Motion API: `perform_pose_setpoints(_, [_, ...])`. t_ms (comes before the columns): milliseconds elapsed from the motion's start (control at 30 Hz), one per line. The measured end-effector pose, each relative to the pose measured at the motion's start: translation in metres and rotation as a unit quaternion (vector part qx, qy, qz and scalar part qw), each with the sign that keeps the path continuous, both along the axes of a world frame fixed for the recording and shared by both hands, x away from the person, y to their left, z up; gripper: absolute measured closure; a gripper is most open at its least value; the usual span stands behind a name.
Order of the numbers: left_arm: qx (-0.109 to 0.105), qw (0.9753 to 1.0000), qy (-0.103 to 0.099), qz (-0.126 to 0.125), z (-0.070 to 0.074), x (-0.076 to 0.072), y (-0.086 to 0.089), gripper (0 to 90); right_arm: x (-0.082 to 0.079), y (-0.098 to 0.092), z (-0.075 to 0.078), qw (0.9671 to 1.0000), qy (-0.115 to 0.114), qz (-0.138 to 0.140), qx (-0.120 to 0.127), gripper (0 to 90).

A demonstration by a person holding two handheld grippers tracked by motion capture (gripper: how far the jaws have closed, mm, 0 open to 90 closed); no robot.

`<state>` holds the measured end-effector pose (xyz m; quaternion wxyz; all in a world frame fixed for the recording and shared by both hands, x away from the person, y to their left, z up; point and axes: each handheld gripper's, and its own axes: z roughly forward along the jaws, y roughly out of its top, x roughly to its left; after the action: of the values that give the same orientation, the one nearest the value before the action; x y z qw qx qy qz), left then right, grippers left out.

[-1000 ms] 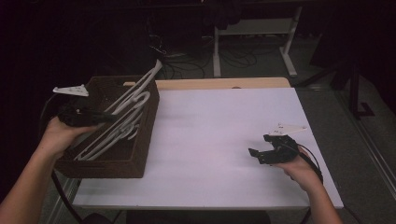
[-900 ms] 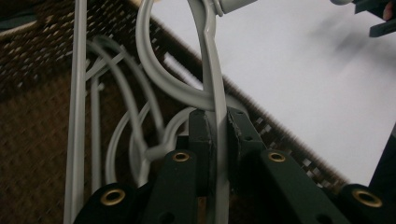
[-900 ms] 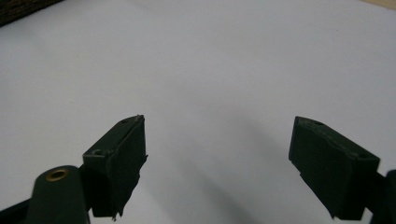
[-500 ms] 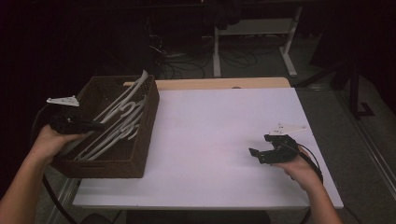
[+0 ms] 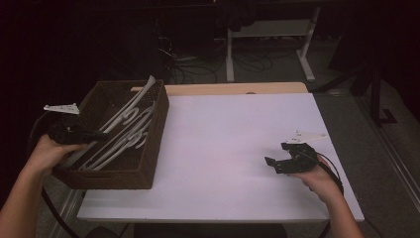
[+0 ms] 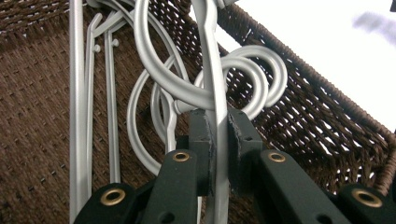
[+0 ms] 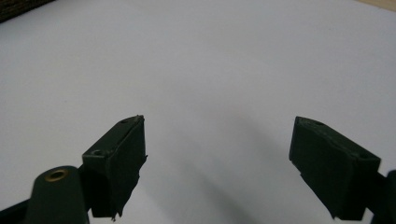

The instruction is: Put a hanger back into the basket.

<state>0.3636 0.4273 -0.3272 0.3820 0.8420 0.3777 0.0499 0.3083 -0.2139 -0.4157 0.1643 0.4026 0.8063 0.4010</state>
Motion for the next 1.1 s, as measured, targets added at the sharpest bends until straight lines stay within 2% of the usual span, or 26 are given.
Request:
perform_pose_setpoints(100, [-0.001, 1.0000, 0.003, -0.001, -0.001, -0.002, 0.001, 81.8, 0.000, 0.001, 0.000, 1.0000, 0.001, 0.001, 0.000, 18.3])
perform_pose_setpoints(267, [0.009, 0.9999, 0.006, 0.000, -0.002, -0.003, -0.001, 81.8, 0.001, 0.001, 0.000, 1.0000, -0.001, 0.003, 0.000, 18.3])
perform_pose_setpoints(333, [0.018, 0.9998, 0.009, 0.004, -0.005, -0.001, -0.003, 81.7, 0.002, 0.001, 0.000, 1.0000, 0.000, 0.003, 0.000, 18.3])
perform_pose_setpoints(400, [0.034, 0.9993, 0.003, 0.017, -0.008, 0.002, -0.005, 81.3, 0.002, 0.001, 0.001, 1.0000, -0.001, 0.004, 0.000, 18.2])
perform_pose_setpoints(433, [0.044, 0.9986, -0.007, 0.029, -0.011, 0.004, -0.005, 79.3, 0.002, 0.001, 0.001, 1.0000, -0.001, 0.005, 0.000, 18.3])
perform_pose_setpoints(467, [0.052, 0.9978, -0.008, 0.041, -0.013, 0.005, -0.004, 61.6, 0.002, 0.001, 0.001, 1.0000, -0.002, 0.004, 0.000, 18.2])
perform_pose_setpoints(500, [0.058, 0.9967, -0.009, 0.055, -0.013, 0.007, -0.003, 52.4, 0.001, 0.001, 0.001, 1.0000, -0.002, 0.004, 0.000, 18.3])
perform_pose_setpoints(567, [0.050, 0.9958, -0.017, 0.075, -0.013, 0.008, 0.002, 40.9, 0.001, 0.001, 0.002, 1.0000, -0.004, 0.004, 0.002, 18.2])
perform_pose_setpoints(633, [0.034, 0.9955, -0.030, 0.083, -0.009, 0.006, 0.006, 36.0, 0.000, 0.000, 0.003, 1.0000, -0.004, 0.002, 0.003, 18.2])
perform_pose_setpoints(700, [0.014, 0.9957, -0.042, 0.081, -0.004, 0.004, 0.008, 31.4, 0.000, -0.001, 0.005, 1.0000, -0.006, 0.001, 0.005, 18.2])
perform_pose_setpoints(767, [-0.011, 0.9951, -0.063, 0.075, 0.004, -0.002, 0.006, 29.8, 0.000, -0.002, 0.006, 1.0000, -0.008, 0.001, 0.006, 18.1])
perform_pose_setpoints(800, [-0.020, 0.9948, -0.068, 0.073, 0.007, -0.003, 0.005, 27.8, 0.000, -0.003, 0.008, 0.9999, -0.009, 0.001, 0.006, 17.9])
perform_pose_setpoints(900, [-0.044, 0.9932, -0.090, 0.059, 0.017, -0.011, -0.006, 24.7, -0.001, -0.003, 0.012, 0.9999, -0.011, 0.003, 0.010, 17.1])
perform_pose_setpoints(1100, [-0.067, 0.9908, -0.115, 0.023, 0.031, -0.025, -0.041, 18.8, -0.004, -0.003, 0.027, 0.9994, -0.019, 0.014, 0.025, 14.4])
